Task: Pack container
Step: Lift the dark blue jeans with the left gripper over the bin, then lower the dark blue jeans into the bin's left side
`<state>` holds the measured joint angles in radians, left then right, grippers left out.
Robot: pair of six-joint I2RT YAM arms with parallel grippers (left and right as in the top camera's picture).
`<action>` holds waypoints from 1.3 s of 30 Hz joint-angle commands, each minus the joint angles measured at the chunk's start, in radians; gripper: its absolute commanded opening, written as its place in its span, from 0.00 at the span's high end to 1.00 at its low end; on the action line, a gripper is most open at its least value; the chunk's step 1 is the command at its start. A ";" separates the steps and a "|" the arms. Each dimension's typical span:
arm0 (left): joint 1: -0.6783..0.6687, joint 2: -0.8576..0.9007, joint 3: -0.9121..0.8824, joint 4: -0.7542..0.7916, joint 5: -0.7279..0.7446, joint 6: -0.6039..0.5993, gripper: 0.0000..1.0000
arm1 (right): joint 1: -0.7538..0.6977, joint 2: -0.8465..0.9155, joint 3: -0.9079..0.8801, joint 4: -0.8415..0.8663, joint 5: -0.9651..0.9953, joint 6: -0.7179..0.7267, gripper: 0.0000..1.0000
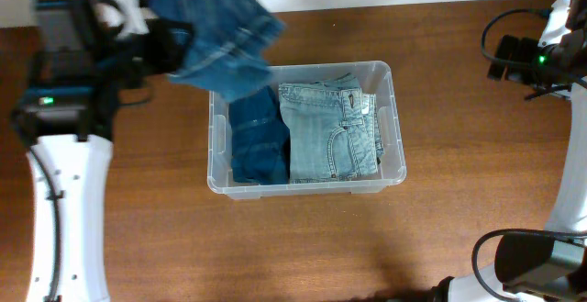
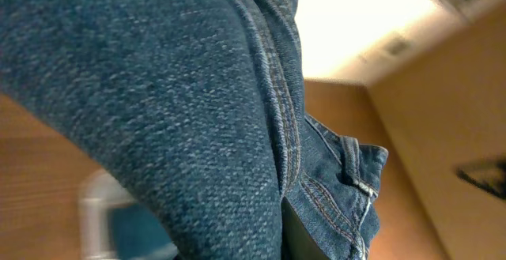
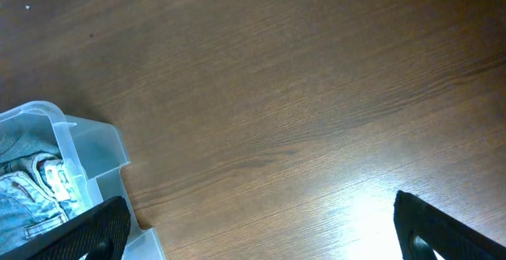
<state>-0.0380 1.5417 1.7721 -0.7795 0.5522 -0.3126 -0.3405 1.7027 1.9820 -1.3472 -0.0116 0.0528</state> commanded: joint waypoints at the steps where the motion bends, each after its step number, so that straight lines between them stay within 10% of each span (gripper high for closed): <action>1: -0.098 -0.043 0.044 0.034 0.061 -0.013 0.99 | 0.000 0.005 0.009 0.000 0.005 0.007 0.02; 17: -0.347 0.064 -0.013 -0.018 -0.029 -0.058 0.99 | 0.000 0.005 0.009 0.000 0.005 0.007 0.01; 39: -0.362 0.146 -0.122 -0.211 -0.210 -0.029 0.99 | 0.000 0.005 0.009 0.000 0.005 0.007 0.02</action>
<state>-0.3988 1.6852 1.6531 -0.9596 0.3843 -0.3603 -0.3405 1.7031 1.9820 -1.3472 -0.0116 0.0532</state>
